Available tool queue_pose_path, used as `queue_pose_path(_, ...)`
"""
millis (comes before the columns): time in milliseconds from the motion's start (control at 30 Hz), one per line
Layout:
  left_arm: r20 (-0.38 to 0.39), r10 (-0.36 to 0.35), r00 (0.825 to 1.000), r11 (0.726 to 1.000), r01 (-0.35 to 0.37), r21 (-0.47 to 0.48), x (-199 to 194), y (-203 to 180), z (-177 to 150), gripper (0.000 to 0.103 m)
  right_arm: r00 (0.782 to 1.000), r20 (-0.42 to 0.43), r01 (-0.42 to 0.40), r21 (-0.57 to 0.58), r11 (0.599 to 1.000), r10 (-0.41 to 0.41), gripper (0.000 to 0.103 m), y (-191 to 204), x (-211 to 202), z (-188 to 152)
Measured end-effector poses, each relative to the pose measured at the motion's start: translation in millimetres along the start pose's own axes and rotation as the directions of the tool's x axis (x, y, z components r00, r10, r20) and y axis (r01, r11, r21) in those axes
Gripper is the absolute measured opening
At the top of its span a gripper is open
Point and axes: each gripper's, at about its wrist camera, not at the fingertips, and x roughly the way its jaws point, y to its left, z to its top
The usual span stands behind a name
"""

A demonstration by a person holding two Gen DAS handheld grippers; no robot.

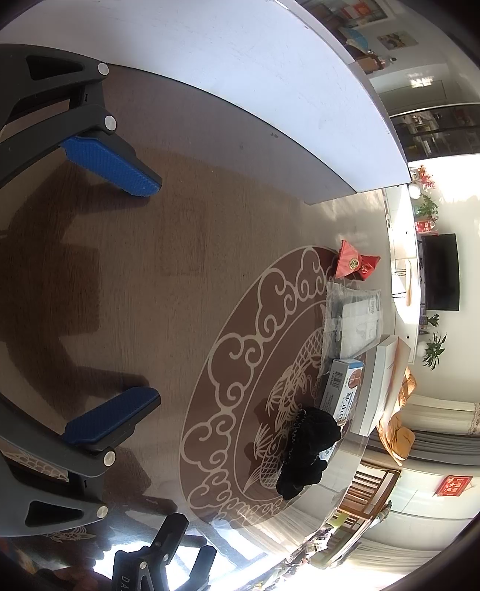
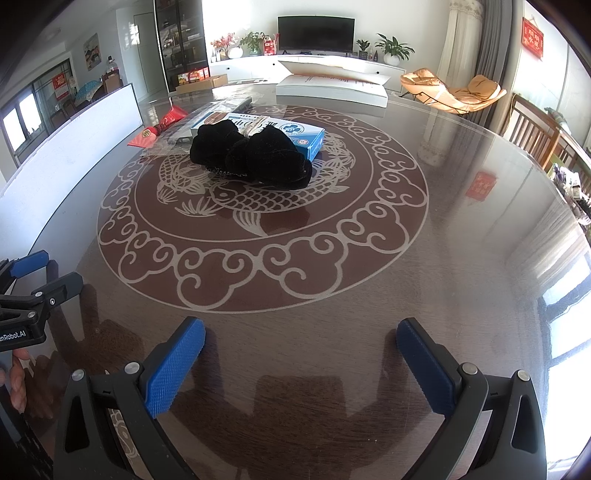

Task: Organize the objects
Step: 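Lower the right tool onto the blue nail cream box and close it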

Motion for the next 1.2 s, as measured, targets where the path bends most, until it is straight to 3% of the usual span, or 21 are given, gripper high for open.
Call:
queue_pose_path(100, 0.000, 0.001, 1.000, 1.000, -0.001, 0.001, 0.1, -0.2, 0.0, 0.103, 0.998, 0.060, -0.002, 0.001, 1.000, 0.002, 0.103, -10.4, -5.3, 25.9)
queue_pose_path(233, 0.000, 0.001, 1.000, 1.000, -0.001, 0.000, -0.3, 0.2, -0.1, 0.103, 0.988, 0.141, -0.072, 0.122, 0.990, 0.055, 0.103, -35.8, -0.3, 80.1)
queue_pose_path(333, 0.000, 0.001, 1.000, 1.000, -0.001, 0.000, -0.3, 0.5, 0.0, 0.103, 0.989, 0.116, -0.115, 0.209, 0.971, 0.092, 0.099, -45.4, 26.6, 113.0)
queue_pose_path(433, 0.000, 0.001, 1.000, 1.000, -0.001, 0.000, -0.1, 0.2, -0.2, 0.103, 0.978, 0.043, -0.207, 0.216, 0.954, 0.203, 0.083, -29.8, 55.6, 124.1)
queue_pose_path(467, 0.000, 0.001, 1.000, 1.000, -0.001, 0.000, -0.1, 0.1, -0.2, 0.103, 0.961, 0.022, -0.274, 0.205, 0.940, 0.276, 0.080, -18.3, 61.4, 123.5)
queue_pose_path(500, 0.000, 0.001, 1.000, 1.000, -0.001, 0.000, -0.1, 0.3, -0.1, 0.103, 0.928, 0.004, -0.365, 0.191, 0.911, 0.371, 0.079, -4.2, 64.3, 120.7)
queue_pose_path(600, 0.000, 0.001, 1.000, 1.000, -0.001, 0.000, -0.1, 0.3, -0.1, 0.103, 0.771, -0.035, -0.629, 0.114, 0.769, 0.636, 0.079, 39.3, 50.5, 110.2)
queue_pose_path(633, 0.000, 0.001, 1.000, 1.000, -0.001, 0.000, -0.1, 0.4, 0.0, 0.103, 0.758, -0.042, -0.648, 0.060, 0.759, 0.650, 0.079, 50.3, 40.4, 109.0)
queue_pose_path(667, 0.000, 0.001, 1.000, 1.000, -0.001, 0.000, 0.0, 0.4, -0.1, 0.103, 0.783, -0.037, -0.622, -0.004, 0.783, 0.622, 0.079, 57.0, 29.8, 110.3)
queue_pose_path(700, 0.000, 0.001, 1.000, 1.000, -0.001, 0.000, 0.1, 0.2, -0.1, 0.103, 0.828, -0.020, -0.560, -0.066, 0.826, 0.560, 0.080, 59.6, 21.4, 113.6)
queue_pose_path(767, 0.000, 0.001, 1.000, 1.000, -0.001, 0.000, 0.3, -0.1, -0.2, 0.103, 0.947, 0.022, -0.311, -0.194, 0.930, 0.322, 0.085, 60.4, 16.1, 124.6)
queue_pose_path(800, 0.001, 0.001, 1.000, 1.000, -0.001, 0.000, 0.3, 0.1, -0.1, 0.103, 0.978, 0.046, -0.184, -0.257, 0.949, 0.203, 0.089, 59.8, 18.4, 131.1)
queue_pose_path(833, 0.000, 0.000, 1.000, 1.000, 0.000, -0.001, 0.4, 0.7, 0.0, 0.103, 0.991, 0.061, -0.094, -0.319, 0.943, 0.119, 0.089, 59.2, 23.8, 137.2)
queue_pose_path(900, 0.000, 0.000, 1.000, 1.000, 0.000, 0.000, 0.0, 1.3, 0.4, 0.103, 0.999, 0.028, -0.006, -0.421, 0.907, 0.019, 0.089, 58.2, 43.4, 149.0)
queue_pose_path(1000, 0.001, 0.000, 1.000, 1.000, 0.000, 0.000, -0.3, 1.6, 0.6, 0.103, 0.996, -0.085, -0.009, -0.496, 0.868, -0.038, 0.089, 57.6, 76.9, 160.6)
queue_pose_path(1067, 0.001, 0.000, 1.000, 1.000, 0.000, 0.000, -0.2, 1.3, 0.4, 0.103, 0.992, -0.105, 0.003, -0.533, 0.846, -0.070, 0.089, 56.7, 89.1, 161.8)
queue_pose_path(1133, 0.001, 0.000, 1.000, 1.000, 0.000, 0.000, -0.8, 1.7, 0.7, 0.103, 0.994, -0.096, -0.010, -0.520, 0.854, -0.047, 0.092, 56.3, 92.3, 168.6)
queue_pose_path(1200, 0.001, 0.000, 1.000, 1.000, 0.000, 0.000, -0.5, 1.7, 0.6, 0.103, 0.987, -0.159, -0.097, -0.461, 0.882, 0.025, 0.091, 47.7, 97.3, 173.5)
